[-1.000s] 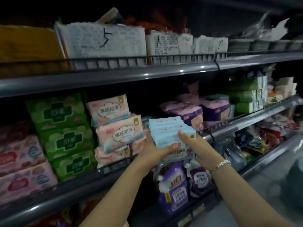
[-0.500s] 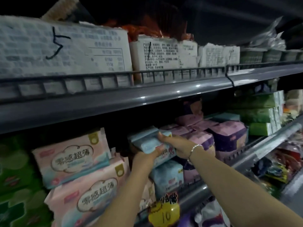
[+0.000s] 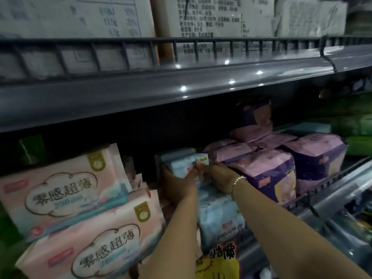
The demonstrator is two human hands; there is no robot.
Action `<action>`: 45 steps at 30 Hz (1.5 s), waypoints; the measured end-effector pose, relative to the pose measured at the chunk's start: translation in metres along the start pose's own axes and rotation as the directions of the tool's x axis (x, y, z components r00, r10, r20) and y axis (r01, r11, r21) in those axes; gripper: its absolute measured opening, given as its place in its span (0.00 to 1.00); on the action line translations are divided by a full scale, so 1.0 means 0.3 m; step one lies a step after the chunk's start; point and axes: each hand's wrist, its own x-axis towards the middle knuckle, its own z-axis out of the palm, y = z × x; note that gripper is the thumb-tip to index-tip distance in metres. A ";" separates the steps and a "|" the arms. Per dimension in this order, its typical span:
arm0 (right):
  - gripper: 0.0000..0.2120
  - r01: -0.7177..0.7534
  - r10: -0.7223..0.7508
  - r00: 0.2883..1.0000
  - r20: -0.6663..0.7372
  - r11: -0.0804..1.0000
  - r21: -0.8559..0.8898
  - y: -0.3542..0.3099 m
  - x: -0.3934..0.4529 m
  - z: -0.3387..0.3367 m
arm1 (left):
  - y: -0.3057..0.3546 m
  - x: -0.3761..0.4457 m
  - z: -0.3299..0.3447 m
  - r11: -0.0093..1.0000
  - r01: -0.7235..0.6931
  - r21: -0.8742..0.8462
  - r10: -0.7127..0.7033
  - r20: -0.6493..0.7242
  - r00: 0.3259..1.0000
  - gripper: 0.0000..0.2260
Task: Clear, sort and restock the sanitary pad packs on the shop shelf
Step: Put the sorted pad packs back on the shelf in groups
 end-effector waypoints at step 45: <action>0.06 0.084 -0.149 0.944 -0.295 0.972 -0.221 0.023 -0.812 0.435 | 0.080 -0.666 -0.620 0.984 0.022 -0.175 0.019 0.228 0.973 0.10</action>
